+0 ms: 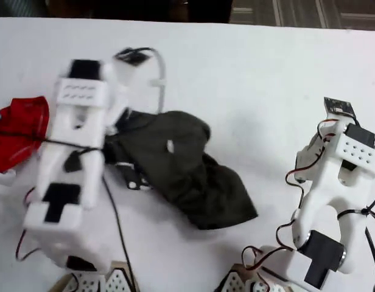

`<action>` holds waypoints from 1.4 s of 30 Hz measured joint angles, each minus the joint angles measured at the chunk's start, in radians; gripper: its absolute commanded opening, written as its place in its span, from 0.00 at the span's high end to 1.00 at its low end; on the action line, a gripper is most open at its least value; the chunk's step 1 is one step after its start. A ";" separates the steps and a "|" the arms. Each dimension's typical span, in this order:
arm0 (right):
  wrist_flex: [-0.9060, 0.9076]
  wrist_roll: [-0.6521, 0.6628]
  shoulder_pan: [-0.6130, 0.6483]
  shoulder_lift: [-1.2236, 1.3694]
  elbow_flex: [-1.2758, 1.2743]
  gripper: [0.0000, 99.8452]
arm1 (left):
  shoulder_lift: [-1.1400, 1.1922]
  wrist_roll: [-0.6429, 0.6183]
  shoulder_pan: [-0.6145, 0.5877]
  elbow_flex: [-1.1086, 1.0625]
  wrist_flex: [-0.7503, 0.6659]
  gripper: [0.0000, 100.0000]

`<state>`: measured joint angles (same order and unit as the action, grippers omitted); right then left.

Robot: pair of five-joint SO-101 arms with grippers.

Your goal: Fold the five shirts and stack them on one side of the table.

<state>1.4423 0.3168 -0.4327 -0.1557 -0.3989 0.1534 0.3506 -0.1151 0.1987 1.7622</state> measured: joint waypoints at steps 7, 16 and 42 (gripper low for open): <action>-0.003 0.000 0.032 0.000 0.000 0.62 | -0.262 0.193 -0.342 -0.371 -0.063 0.97; -0.003 -0.009 0.232 0.000 0.000 0.62 | -0.532 0.531 -0.539 -0.697 -0.152 0.87; -0.002 0.068 0.282 -0.789 -0.494 0.62 | -0.098 -0.281 -0.026 -0.285 -0.353 0.73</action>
<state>1.4408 0.3844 -0.1504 -0.9444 -0.8930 0.0552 0.0698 -0.1412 -0.0867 1.4093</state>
